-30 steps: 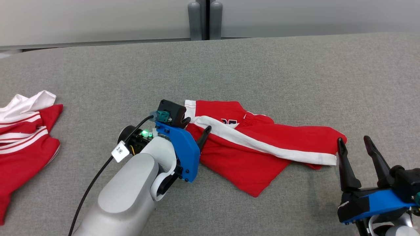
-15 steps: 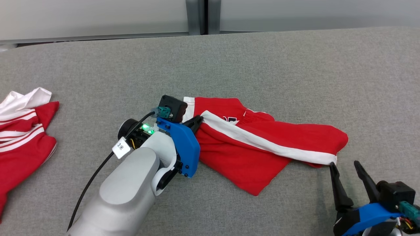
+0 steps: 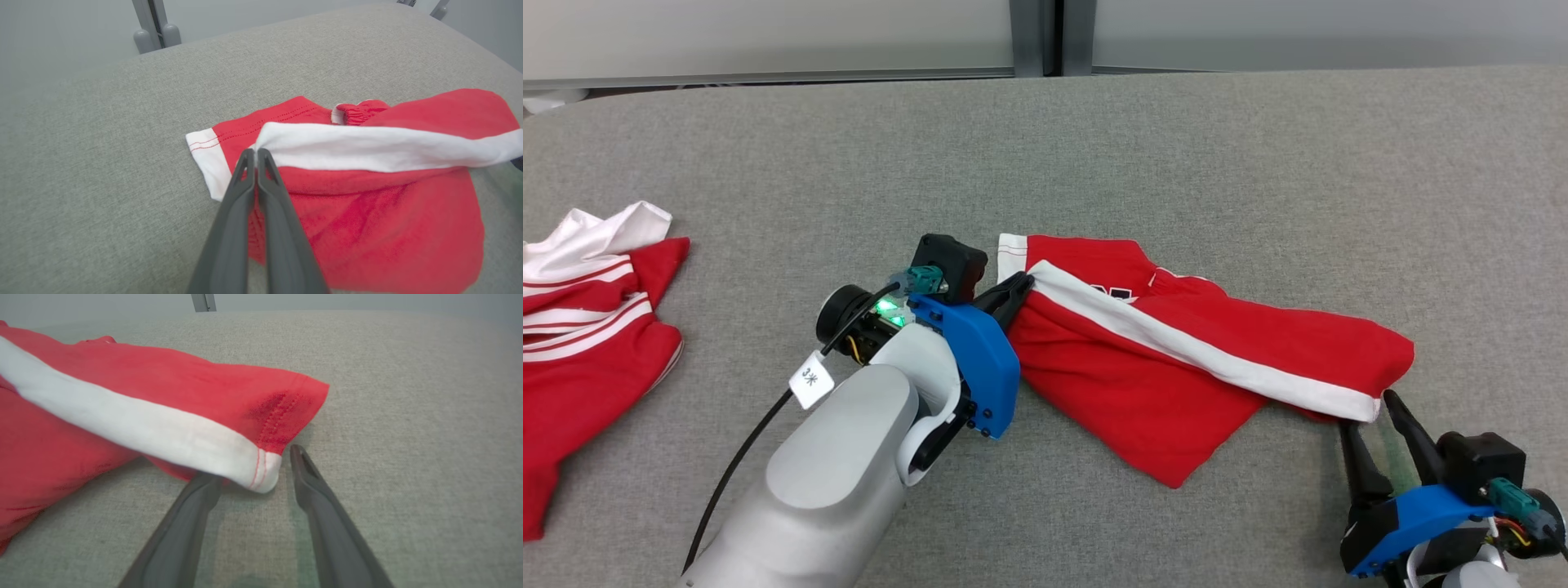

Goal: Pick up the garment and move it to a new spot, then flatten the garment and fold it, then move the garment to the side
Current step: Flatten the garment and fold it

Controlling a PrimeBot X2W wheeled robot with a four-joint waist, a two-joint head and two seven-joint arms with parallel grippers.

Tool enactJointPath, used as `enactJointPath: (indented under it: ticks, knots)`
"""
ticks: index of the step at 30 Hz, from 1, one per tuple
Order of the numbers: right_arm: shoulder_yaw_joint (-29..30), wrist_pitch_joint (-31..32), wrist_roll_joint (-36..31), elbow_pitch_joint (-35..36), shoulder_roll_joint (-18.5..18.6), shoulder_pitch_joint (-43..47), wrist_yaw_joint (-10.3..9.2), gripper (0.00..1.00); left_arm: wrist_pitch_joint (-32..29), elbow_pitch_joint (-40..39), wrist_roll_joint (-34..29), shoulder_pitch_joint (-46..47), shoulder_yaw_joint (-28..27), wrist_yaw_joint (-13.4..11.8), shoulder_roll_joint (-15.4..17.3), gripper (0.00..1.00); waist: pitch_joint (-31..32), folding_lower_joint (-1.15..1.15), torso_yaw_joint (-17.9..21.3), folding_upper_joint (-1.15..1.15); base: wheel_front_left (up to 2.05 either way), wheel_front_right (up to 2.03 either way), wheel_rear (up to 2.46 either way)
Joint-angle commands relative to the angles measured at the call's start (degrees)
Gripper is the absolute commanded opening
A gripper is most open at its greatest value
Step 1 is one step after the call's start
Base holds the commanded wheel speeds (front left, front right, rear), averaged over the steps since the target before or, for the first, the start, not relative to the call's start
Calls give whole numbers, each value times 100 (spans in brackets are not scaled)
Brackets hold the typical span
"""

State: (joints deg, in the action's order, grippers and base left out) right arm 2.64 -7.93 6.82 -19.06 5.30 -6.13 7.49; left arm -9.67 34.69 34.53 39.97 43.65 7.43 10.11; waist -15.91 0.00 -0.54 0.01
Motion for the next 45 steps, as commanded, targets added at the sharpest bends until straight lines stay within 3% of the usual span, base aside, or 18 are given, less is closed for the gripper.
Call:
enactJointPath:
  ticks: [1, 11, 20, 26, 31, 37, 45]
  knots:
    - [86, -110, -59, -37, 51, -97, 0, 0, 147, -75, -42, 88, -6, -22, 21, 0, 19, 0, -47, -1, 0, 0, 0]
    - [166, -101, -179, 942, 258, -249, 0, 0, 944, -711, -142, -115, -229, -272, 218, 0, 377, 0, -6, -1, 0, 0, 0]
    - [-77, 704, -101, 2399, 802, -986, 0, 0, 1568, -2064, -230, -136, -799, -867, 613, 0, 1008, 0, 112, -1, 0, 0, 0]
    - [-56, 1211, 93, 2967, 1077, -1455, 0, 0, 1460, -3130, -358, 63, -1192, -1306, 978, 0, 1306, 0, 66, -1, 0, 0, 0]
    - [-85, 1458, 283, 3049, 1182, -1710, 0, 0, 1204, -3663, -354, 121, -1347, -1513, 1185, 0, 1322, 0, 62, -1, 0, 0, 0]
    - [-164, 1631, 640, 2599, 1258, -2208, 0, 0, 1018, -3370, -211, 364, -1323, -1357, 1149, 0, 978, 0, 62, -1, 0, 0, 0]
    - [-570, 1541, 951, 1166, 1353, -3560, 0, 0, 1818, -1207, -94, 1481, -1273, -743, 437, 0, 346, 0, 31, -1, 0, 0, 0]
